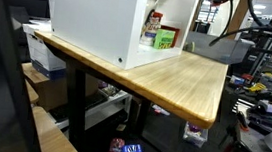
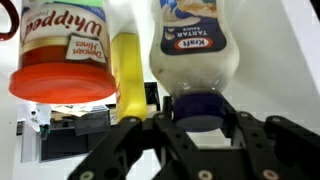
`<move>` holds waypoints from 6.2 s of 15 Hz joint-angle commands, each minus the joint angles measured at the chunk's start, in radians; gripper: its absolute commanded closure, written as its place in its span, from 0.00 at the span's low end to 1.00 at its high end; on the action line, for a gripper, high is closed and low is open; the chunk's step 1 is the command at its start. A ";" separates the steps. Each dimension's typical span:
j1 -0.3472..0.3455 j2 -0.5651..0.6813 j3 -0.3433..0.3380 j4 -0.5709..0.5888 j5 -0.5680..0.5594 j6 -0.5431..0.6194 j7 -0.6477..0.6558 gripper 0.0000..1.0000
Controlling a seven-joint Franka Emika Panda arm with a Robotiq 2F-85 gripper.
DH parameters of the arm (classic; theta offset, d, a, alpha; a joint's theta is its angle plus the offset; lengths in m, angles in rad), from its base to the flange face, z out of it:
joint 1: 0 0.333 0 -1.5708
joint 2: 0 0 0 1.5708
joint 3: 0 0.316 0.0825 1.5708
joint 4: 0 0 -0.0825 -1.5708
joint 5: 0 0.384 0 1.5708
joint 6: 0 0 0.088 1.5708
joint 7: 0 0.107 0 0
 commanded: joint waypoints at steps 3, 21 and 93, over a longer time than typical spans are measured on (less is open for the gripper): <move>-0.095 -0.181 0.079 -0.032 -0.044 -0.192 0.098 0.81; 0.137 -0.227 -0.176 0.115 -0.636 -0.712 0.587 0.81; 0.059 -0.267 -0.018 0.711 -0.865 -1.354 0.949 0.81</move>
